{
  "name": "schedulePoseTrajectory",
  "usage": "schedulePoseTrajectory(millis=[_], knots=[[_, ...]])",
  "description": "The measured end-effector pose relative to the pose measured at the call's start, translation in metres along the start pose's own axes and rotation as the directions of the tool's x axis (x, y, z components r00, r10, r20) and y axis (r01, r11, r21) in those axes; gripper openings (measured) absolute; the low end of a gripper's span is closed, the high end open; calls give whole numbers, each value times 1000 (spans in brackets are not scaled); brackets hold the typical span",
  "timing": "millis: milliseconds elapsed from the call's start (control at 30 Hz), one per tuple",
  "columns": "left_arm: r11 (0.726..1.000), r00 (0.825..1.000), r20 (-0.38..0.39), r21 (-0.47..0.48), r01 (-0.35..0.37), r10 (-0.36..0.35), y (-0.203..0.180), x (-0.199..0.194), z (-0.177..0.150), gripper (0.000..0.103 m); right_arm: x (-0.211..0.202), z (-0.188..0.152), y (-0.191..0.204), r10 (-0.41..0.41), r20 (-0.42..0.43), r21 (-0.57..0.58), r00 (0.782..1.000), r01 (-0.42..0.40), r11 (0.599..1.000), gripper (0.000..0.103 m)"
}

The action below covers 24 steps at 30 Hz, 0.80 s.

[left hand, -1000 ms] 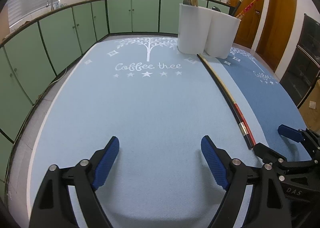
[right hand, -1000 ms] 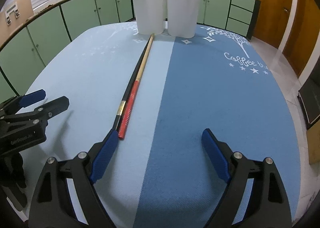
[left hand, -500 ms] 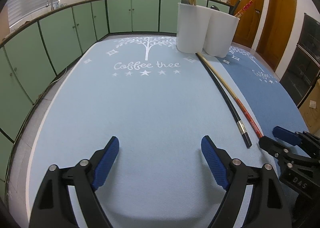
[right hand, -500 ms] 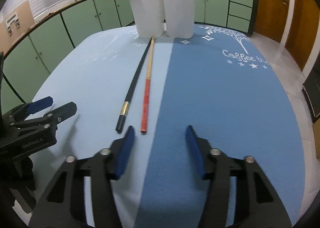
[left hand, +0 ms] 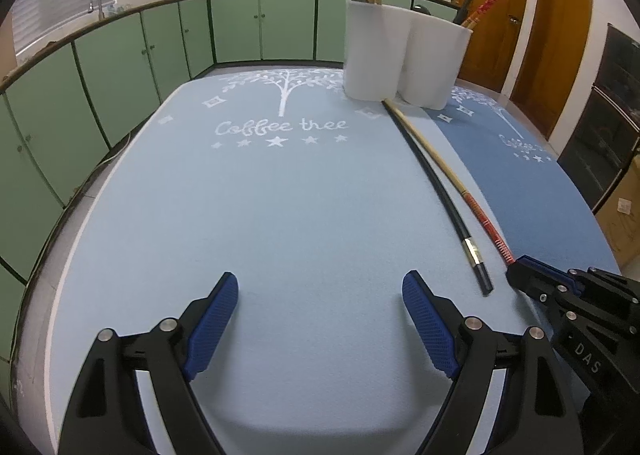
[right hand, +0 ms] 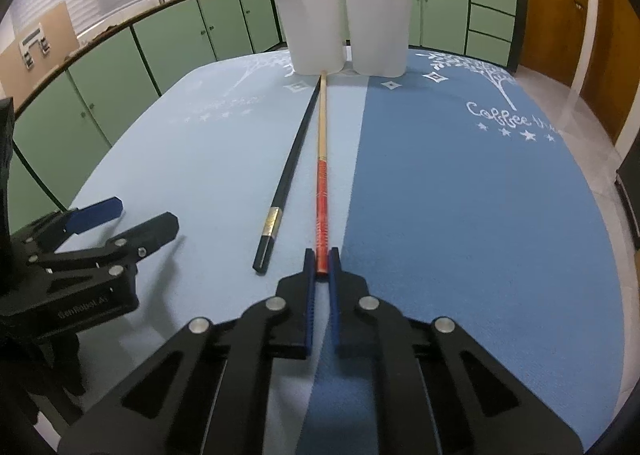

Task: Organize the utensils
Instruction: 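Close the left tool on the black chopstick while the right tool holds the red one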

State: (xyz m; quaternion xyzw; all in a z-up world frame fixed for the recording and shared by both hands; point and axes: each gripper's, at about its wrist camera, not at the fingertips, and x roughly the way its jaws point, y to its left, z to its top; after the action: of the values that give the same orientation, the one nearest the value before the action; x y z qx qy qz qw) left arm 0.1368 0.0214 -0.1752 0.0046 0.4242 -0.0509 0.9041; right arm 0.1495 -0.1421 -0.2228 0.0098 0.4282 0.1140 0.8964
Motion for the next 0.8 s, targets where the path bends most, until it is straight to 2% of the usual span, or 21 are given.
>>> schedulePoseTrajectory(millis=[300, 500, 800], knots=[[998, 999, 8, 26, 49, -49, -33, -2, -1, 83, -24, -13, -36, -59, 37, 110, 998, 55, 992, 5], [996, 997, -6, 46, 74, -74, -58, 3, -1, 81, -26, -15, -56, -61, 28, 131, 998, 56, 990, 5], [998, 999, -9, 25, 51, -51, -69, 9, 3, 68, -24, -15, -60, -51, 15, 123, 999, 49, 991, 5]])
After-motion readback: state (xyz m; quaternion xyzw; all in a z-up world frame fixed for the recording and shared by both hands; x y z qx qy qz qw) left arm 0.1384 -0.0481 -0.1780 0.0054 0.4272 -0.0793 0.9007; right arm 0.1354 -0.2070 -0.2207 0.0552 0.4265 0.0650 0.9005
